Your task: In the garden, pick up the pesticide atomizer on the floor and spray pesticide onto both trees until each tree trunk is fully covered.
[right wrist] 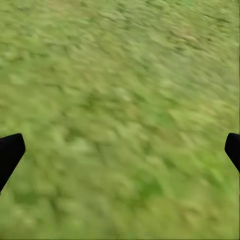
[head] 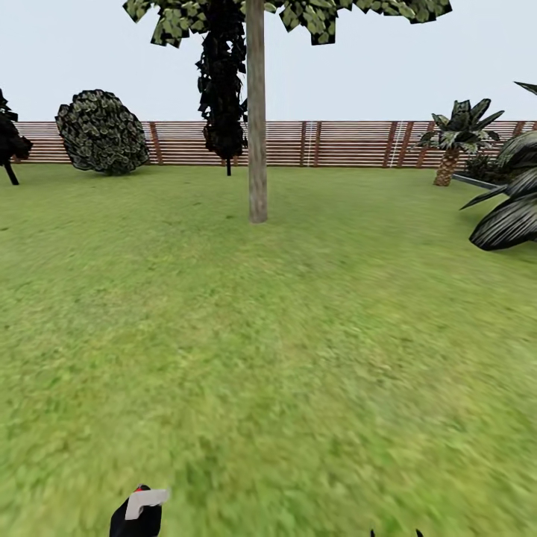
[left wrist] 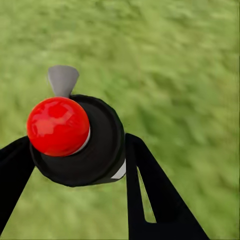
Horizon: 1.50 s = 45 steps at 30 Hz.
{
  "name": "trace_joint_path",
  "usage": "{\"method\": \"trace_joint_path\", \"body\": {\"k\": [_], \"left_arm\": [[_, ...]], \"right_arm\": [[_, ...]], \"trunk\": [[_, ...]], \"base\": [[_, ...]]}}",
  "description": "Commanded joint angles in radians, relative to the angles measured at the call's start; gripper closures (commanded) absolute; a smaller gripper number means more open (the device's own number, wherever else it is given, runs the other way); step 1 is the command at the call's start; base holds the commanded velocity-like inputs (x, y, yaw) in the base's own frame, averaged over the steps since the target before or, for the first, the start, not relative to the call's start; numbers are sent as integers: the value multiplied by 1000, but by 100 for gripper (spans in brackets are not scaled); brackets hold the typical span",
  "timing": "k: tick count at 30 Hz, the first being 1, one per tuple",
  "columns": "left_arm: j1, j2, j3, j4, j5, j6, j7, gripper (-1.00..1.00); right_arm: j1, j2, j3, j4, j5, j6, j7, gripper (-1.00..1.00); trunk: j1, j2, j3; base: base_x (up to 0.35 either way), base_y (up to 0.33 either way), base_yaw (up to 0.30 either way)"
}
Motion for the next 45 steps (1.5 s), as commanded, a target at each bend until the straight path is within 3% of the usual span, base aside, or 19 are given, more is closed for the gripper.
{"method": "trace_joint_path", "body": {"k": [1, 45], "left_arm": [[0, 0, 0, 0, 0, 0, 0, 100], [0, 0, 0, 0, 0, 1, 0, 100]], "right_arm": [[0, 0, 0, 0, 0, 0, 0, -100], [0, 0, 0, 0, 0, 0, 0, -100]], "trunk": [[0, 0, 0], [0, 0, 0]], "base": [[344, 0, 0], [344, 0, 0]]}}
